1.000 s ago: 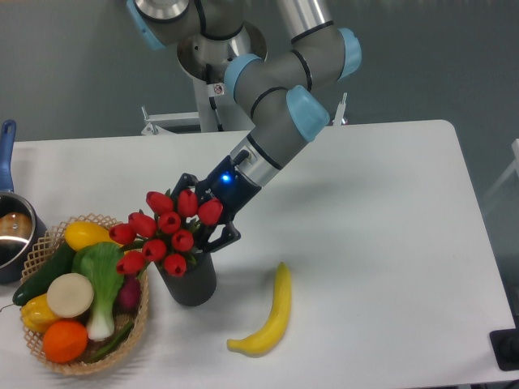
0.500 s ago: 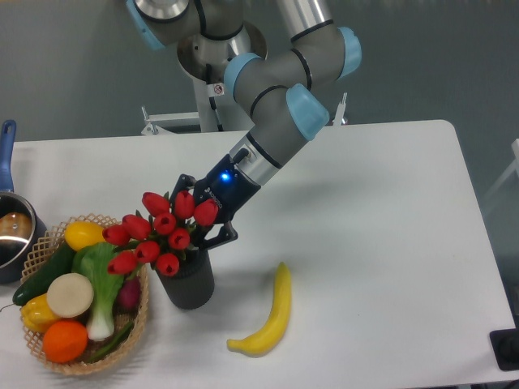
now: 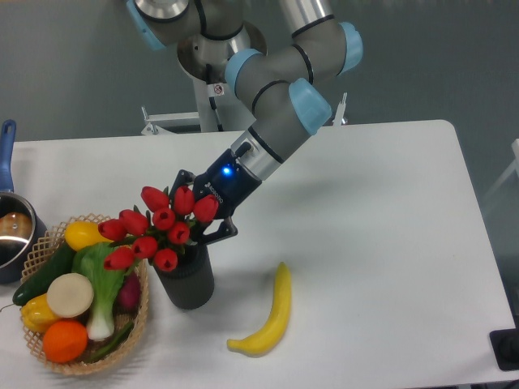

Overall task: Pick up the flowers from the vase
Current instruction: 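Close the gripper on the tulip stems, then lift the tulip bunch up and out of the black vase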

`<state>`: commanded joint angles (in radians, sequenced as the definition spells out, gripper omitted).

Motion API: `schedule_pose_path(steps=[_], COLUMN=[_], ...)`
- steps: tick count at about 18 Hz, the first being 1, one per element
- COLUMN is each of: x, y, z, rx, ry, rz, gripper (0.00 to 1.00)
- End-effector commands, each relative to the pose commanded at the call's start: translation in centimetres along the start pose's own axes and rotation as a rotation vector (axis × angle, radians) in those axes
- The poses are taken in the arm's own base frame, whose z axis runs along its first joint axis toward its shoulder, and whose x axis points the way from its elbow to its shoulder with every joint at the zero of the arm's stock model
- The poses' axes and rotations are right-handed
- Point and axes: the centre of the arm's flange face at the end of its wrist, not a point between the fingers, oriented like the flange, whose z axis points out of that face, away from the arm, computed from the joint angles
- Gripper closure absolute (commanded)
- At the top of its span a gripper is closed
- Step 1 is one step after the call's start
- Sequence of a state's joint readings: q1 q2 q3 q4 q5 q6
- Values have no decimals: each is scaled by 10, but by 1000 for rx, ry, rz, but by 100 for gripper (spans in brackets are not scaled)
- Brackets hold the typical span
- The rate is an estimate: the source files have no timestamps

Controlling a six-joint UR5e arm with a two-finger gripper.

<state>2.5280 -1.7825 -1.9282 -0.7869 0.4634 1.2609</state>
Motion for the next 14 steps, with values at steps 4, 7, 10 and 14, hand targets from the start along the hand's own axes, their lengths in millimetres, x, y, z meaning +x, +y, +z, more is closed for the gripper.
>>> schedule_pose_path(steps=[4,7,10,14], x=[-1,-2,-8,-18], y=[-12,-22,-36,-60], z=[-15,-31,-48,-64], rx=[84,129,177,197], ry=[-2,-16,-28,-44], rz=[3,-14,-31,-81], gripper=[59,59,59,59])
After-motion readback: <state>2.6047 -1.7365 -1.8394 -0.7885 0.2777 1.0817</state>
